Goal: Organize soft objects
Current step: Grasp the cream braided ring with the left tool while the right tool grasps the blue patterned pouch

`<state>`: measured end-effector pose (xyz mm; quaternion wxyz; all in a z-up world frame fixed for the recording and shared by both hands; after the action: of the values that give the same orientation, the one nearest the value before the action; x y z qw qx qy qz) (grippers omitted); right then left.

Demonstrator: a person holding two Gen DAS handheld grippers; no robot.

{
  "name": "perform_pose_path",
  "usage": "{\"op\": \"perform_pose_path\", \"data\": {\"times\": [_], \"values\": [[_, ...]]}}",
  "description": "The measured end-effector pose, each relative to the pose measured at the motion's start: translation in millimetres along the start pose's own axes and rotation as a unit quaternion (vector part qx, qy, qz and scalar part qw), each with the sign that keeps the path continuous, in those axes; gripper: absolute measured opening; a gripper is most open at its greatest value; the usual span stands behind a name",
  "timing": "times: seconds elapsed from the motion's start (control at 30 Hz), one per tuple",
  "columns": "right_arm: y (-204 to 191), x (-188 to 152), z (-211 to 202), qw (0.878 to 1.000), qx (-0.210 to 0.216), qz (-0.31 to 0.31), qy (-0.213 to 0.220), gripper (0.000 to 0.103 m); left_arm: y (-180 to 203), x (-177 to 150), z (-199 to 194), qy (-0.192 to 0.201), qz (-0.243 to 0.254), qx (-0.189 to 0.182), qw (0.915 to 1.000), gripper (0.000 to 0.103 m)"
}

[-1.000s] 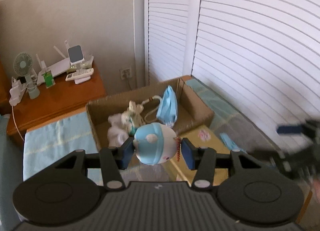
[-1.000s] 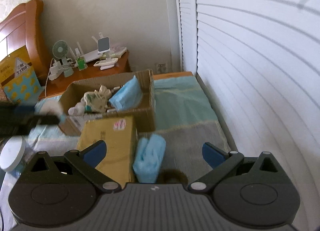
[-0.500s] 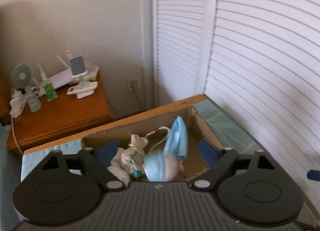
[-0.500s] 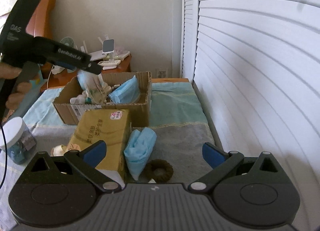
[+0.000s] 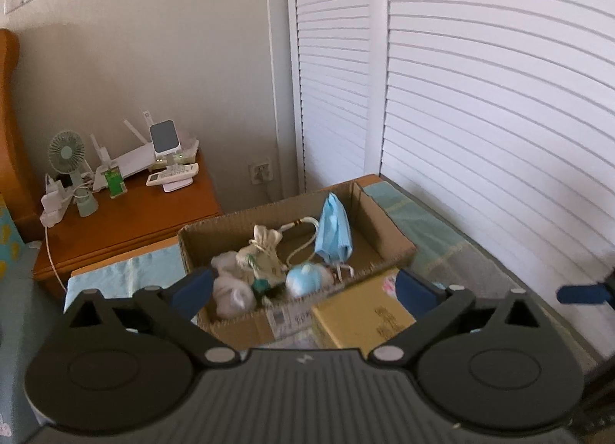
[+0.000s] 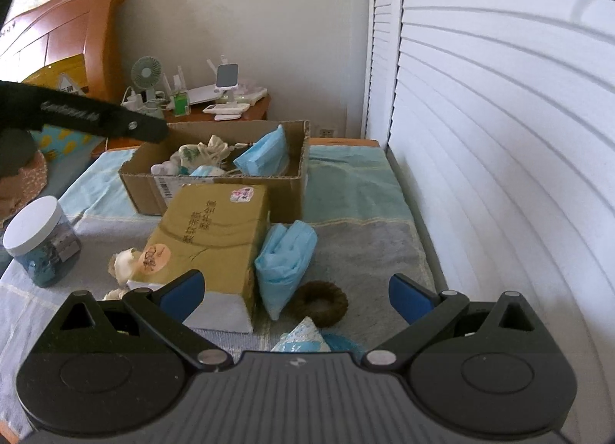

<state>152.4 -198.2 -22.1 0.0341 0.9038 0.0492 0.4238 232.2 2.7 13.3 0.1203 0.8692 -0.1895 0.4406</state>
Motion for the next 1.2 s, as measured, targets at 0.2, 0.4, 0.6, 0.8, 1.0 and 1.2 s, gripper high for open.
{"op": "perform_pose_path", "data": {"times": [0.2,0.4,0.6,0.8,1.0,1.2], "values": [[0.4,-16.1,-1.9,1.000,0.004,-0.002,-0.016,0.103,13.6,-27.3,-26.1,0.004,-0.009,0.003,0.9999,0.102],[2.5,-40.0,4.3,0.999,0.005,-0.005,-0.049,0.103,25.6,-61.4,-34.4,-0.011,-0.009,0.022,0.9997,0.102],[6.6,-59.8,17.0,0.997,-0.011,-0.005,-0.081,0.103,34.6,-93.4,-25.0,-0.041,-0.002,0.028,0.9988,0.102],[13.7,-65.3,26.3,0.995,-0.033,0.002,-0.096,0.103,33.3,-113.4,-17.0,-0.061,-0.022,0.019,0.9977,0.102],[19.8,-61.0,31.8,0.995,-0.042,0.004,-0.094,0.103,27.4,-121.3,-8.9,-0.073,-0.036,0.018,0.9965,0.102],[13.7,-48.3,47.0,0.995,-0.050,0.009,-0.085,0.103,26.6,-124.5,-4.9,-0.081,-0.039,0.015,0.9958,0.102]]}}
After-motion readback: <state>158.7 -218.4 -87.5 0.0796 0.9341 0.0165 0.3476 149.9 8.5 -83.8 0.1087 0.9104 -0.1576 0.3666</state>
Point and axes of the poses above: each gripper's, at about its wrist camera, not at the fingertips, and z roughly the way its jaws point, y to its right, x to its top, the point moved 3 cm from there along z, roughly the way its jaws point, and after that the axes turned 9 degrees about -x, right-handed, at the moved point
